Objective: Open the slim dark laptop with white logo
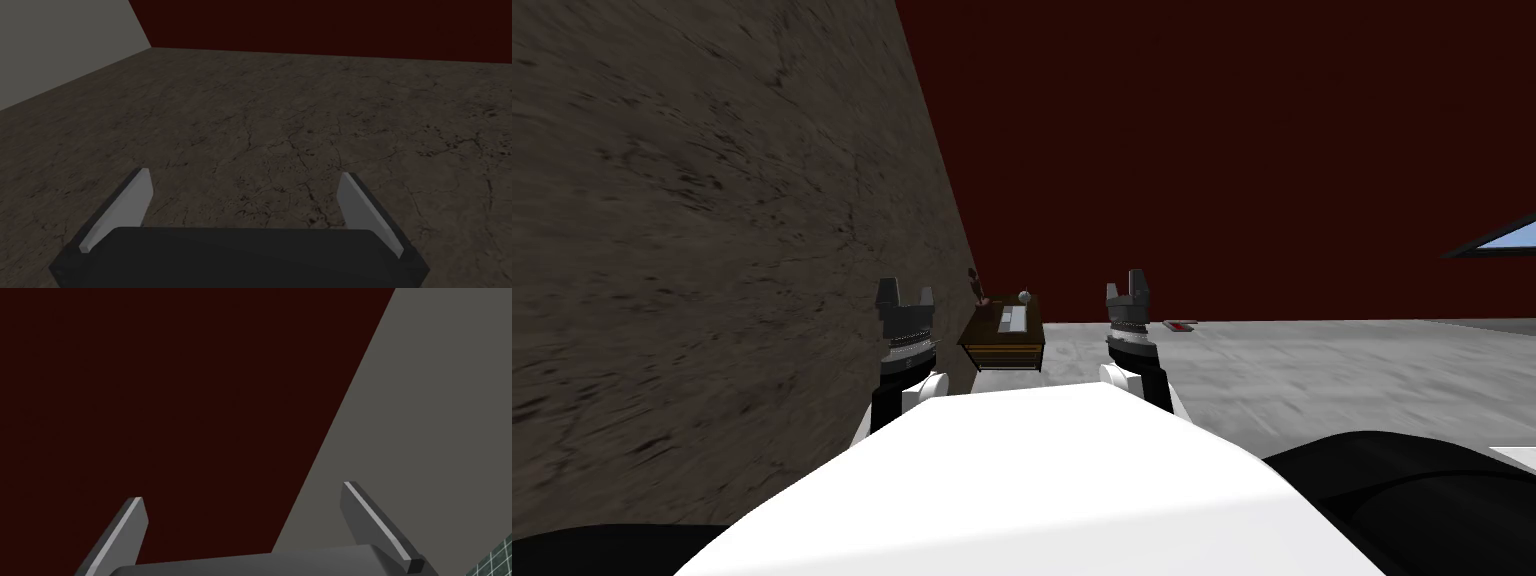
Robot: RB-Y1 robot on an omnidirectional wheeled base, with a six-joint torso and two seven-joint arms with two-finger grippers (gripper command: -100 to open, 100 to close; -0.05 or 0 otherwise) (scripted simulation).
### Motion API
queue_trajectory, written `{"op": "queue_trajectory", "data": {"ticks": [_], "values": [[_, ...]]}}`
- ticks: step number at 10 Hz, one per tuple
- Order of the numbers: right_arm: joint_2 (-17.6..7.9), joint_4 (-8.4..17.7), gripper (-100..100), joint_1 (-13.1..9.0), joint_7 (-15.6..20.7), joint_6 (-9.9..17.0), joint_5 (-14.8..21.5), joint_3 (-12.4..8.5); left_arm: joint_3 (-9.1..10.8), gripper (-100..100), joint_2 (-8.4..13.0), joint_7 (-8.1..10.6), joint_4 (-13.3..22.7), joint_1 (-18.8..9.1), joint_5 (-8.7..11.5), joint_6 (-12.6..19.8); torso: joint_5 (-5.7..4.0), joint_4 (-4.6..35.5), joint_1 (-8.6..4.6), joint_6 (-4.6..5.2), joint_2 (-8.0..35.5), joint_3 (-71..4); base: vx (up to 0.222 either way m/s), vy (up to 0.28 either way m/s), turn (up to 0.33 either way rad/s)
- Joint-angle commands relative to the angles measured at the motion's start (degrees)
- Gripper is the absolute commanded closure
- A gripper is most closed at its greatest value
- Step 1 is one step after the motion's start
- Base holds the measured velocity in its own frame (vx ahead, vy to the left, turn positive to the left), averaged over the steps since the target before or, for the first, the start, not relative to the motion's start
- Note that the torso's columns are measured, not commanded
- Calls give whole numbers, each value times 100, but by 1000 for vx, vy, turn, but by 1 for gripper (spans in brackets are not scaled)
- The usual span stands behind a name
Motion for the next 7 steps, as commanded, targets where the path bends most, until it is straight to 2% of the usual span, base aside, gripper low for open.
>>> {"op": "queue_trajectory", "data": {"ticks": [1, 7], "values": [[0, 0, 0, 0, 0, 0, 0, 0, 0, 0, 0, 0, 0, 0, 0, 0, 0, 235, 0, 0, 232, -467, 0, 0, 0], [0, -2, 0, 0, 0, 0, 0, 0, 0, 0, 0, 0, -1, 0, 0, 0, 0, 2691, 0, 0, 2693, -5381, 0, 0, 0]]}}
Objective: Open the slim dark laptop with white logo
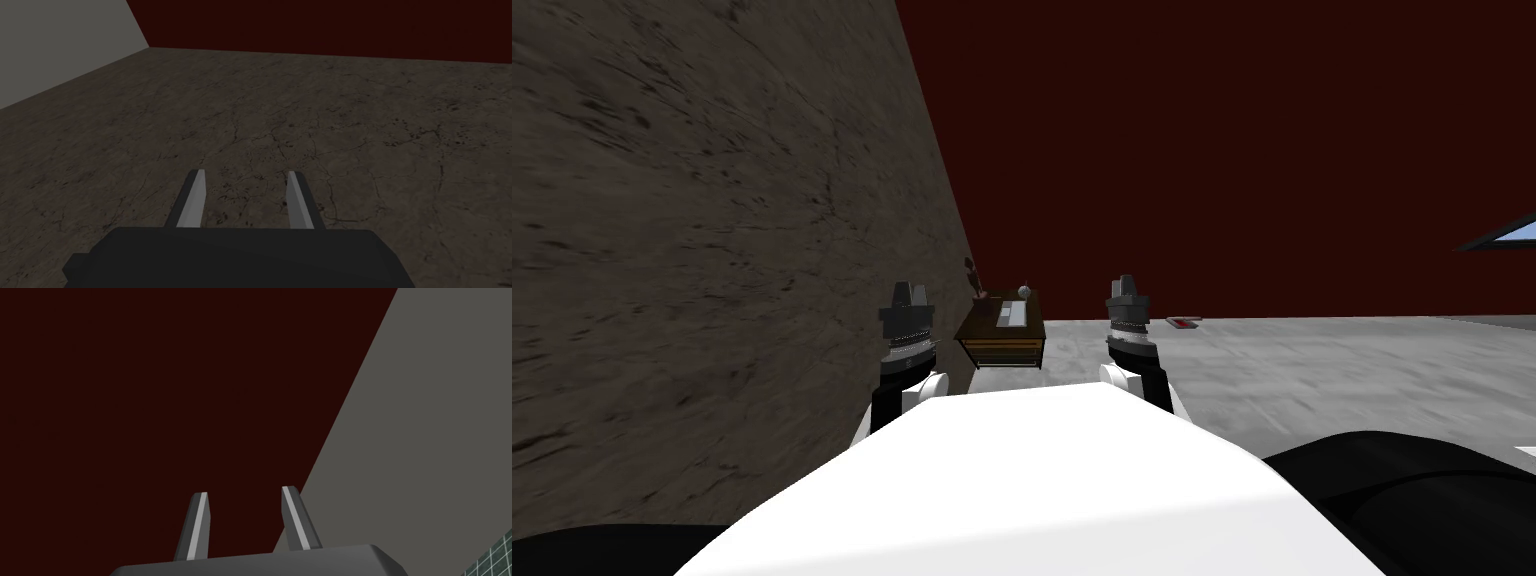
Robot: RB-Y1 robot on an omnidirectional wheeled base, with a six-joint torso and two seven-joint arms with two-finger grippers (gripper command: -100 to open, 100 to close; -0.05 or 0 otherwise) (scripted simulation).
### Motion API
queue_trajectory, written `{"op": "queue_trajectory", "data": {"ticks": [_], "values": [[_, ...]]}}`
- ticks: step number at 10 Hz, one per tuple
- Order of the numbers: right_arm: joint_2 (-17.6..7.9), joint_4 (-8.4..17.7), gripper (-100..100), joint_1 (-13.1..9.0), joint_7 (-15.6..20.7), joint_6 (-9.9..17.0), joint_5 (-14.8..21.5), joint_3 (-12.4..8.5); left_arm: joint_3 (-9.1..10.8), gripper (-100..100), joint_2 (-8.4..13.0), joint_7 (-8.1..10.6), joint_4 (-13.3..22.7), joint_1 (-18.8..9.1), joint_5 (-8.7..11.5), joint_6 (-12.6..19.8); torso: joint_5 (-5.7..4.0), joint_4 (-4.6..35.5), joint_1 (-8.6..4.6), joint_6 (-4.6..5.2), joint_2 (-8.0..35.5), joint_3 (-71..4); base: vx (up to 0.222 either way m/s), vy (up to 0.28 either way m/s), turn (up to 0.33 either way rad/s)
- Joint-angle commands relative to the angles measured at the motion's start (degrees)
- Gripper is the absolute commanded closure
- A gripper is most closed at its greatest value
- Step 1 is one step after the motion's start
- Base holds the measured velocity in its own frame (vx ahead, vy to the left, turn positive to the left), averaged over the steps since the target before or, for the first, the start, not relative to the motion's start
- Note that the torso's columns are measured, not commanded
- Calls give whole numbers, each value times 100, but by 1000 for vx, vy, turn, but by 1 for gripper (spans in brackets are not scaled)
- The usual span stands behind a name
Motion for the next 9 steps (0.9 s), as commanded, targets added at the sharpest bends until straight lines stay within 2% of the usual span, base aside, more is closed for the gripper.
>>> {"op": "queue_trajectory", "data": {"ticks": [1, 2, 3, 4, 6, 9], "values": [[0, 0, 0, 0, 0, 0, 0, 0, 0, 0, 0, 0, 0, 0, 0, 0, 0, 423, 0, 0, 423, -846, 0, 0, 0], [0, 0, 0, 0, 0, 0, 0, 0, 0, 0, 0, 0, 0, 0, 0, 0, 0, 846, 0, 0, 846, -1691, 0, 0, 0], [0, 0, 0, 0, 0, 0, 0, 0, 10, -100, 160, -15, 47, -20, -15, 43, 0, 1269, 0, 0, 1269, -2538, 19, -19, 4], [0, 2, 0, 1, 0, 0, 0, 0, 21, -100, 266, -30, 93, -40, -29, 84, -1, 1457, -4, 0, 1458, -2934, 18, -48, 8], [1, 3, 0, 1, 0, 0, 0, 1, 65, -100, 527, -95, 293, -125, -91, 264, -4, 1529, -14, 0, 1525, -3073, 31, -101, 12], [2, 2, 0, 1, 0, 0, 0, 1, 140, -100, 695, -205, 637, -272, -198, 573, 0, 1535, 0, 0, 1531, -3079, 69, -140, 16]]}}
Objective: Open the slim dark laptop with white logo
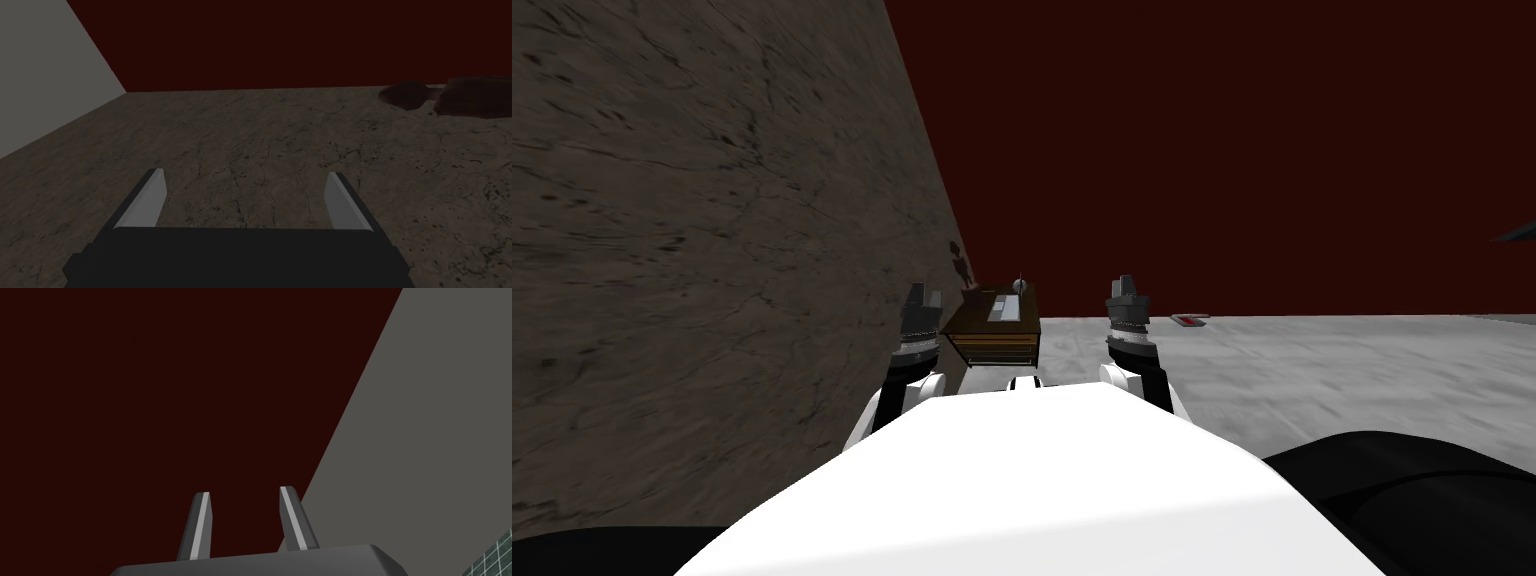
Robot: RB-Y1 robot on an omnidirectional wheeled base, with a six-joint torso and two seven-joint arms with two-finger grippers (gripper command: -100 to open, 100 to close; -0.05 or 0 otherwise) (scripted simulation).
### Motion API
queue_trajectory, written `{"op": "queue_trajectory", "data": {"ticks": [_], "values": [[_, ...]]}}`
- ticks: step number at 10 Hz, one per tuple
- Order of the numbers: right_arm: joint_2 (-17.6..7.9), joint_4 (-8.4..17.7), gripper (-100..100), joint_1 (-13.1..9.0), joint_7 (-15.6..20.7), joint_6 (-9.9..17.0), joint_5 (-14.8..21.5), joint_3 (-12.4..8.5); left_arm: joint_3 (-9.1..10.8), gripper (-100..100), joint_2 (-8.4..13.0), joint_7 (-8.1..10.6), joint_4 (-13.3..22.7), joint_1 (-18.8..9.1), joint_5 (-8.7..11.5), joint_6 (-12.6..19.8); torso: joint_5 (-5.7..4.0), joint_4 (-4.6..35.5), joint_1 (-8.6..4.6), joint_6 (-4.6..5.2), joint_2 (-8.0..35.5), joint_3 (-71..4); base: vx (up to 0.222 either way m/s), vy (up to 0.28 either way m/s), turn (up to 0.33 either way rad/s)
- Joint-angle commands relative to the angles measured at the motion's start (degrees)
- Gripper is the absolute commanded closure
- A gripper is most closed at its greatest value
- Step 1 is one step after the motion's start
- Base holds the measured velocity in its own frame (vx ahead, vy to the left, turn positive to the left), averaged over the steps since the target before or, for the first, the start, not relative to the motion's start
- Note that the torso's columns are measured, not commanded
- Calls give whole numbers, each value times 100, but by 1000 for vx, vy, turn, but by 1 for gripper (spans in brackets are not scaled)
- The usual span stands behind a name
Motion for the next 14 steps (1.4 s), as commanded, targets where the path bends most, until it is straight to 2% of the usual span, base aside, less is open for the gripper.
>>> {"op": "queue_trajectory", "data": {"ticks": [1, 5, 10, 14], "values": [[0, 0, 0, 0, 0, 0, 0, 0, 72, -100, 117, -105, 309, -151, -101, 311, 0, 0, -2, 0, -2, -1, 66, -164, 20], [0, 0, 0, 0, 0, 0, 0, 0, 165, -100, 96, -242, 746, -335, -233, 697, -2, 2, -7, 0, 3, 2, 59, -158, 18], [0, 0, 0, 0, 0, 0, 0, 0, 295, -100, -29, -432, 1361, -592, -417, 1235, -2, 1, -6, 1, 2, 1, 57, -140, 15], [0, 0, 0, 0, 0, 0, 0, 0, 397, -100, -30, -581, 1840, -793, -561, 1656, 0, 3, 0, 0, 7, 5, 69, -182, 19]]}}
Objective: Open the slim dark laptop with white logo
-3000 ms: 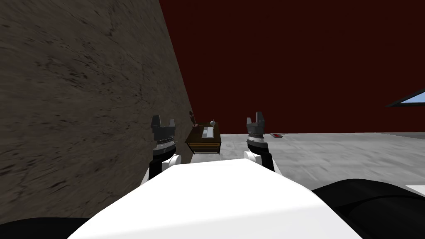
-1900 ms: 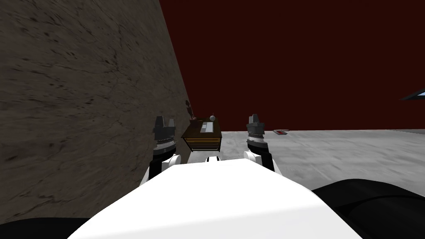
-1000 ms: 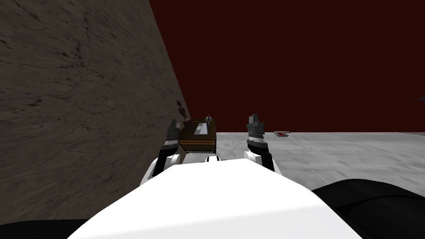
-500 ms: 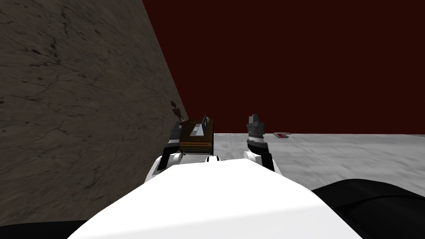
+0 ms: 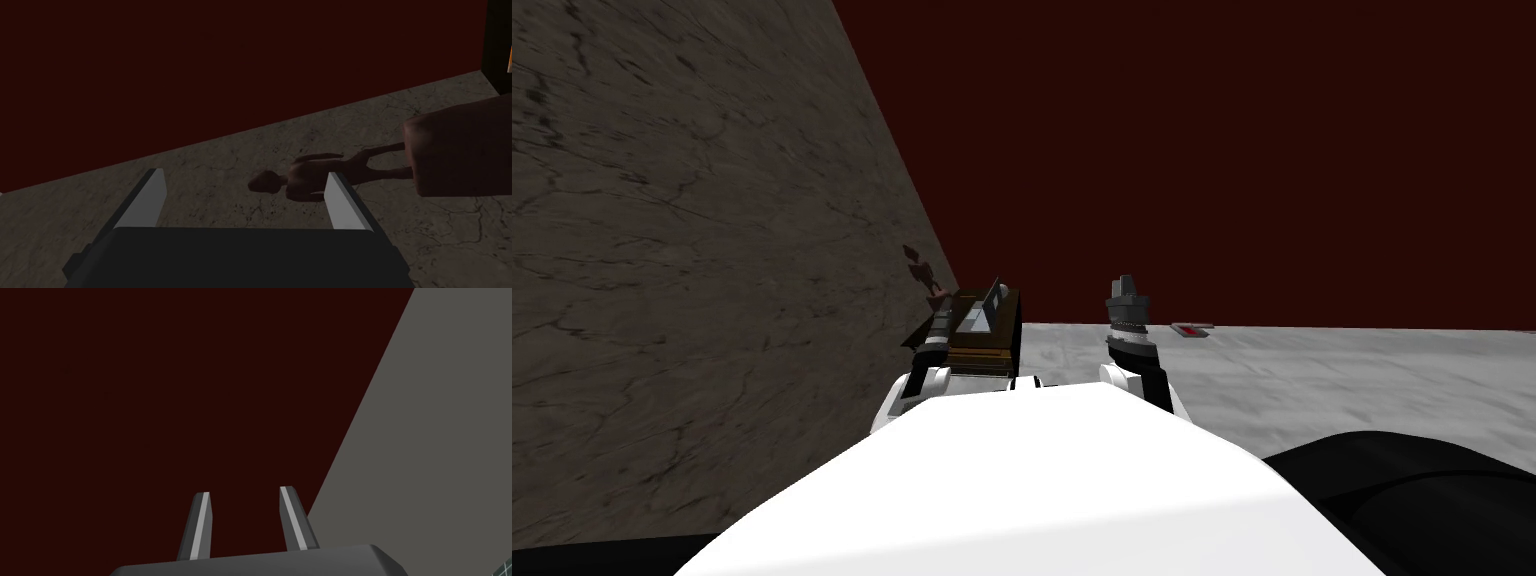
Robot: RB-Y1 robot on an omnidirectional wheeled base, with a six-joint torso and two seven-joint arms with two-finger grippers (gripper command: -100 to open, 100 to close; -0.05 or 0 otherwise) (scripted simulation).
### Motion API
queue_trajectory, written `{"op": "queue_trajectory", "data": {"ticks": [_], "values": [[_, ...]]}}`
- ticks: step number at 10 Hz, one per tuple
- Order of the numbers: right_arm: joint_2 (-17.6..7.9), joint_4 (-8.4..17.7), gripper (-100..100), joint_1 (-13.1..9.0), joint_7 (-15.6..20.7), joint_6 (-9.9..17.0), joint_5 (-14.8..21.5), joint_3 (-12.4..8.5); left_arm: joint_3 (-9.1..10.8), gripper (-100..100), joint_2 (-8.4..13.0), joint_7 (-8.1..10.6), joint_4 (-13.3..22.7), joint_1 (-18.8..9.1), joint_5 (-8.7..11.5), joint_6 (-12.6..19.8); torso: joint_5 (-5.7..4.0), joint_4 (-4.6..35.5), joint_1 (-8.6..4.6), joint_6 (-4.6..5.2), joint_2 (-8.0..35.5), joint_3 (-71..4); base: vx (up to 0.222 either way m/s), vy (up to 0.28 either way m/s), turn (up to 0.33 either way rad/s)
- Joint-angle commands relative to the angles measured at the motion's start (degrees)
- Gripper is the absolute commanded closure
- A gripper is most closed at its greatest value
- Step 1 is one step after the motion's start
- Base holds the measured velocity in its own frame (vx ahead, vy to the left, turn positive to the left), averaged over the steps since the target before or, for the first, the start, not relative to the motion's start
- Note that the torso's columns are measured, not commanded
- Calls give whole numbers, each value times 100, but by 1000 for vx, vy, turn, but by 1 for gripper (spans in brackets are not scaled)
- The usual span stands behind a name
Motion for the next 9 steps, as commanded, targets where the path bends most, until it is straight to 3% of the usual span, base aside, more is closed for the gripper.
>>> {"op": "queue_trajectory", "data": {"ticks": [1, 9], "values": [[0, 0, 0, 0, 0, 0, 0, 0, 39, -100, -23, -104, 294, -131, -90, 197, 4, 1, 15, 0, 4, 2, 42, -108, 12], [-1, 0, 0, -1, 0, 0, 0, 0, 229, -100, 21, -382, 1220, -514, -361, 993, 0, 1, -3, 0, 6, 3, 50, -140, 16]]}}
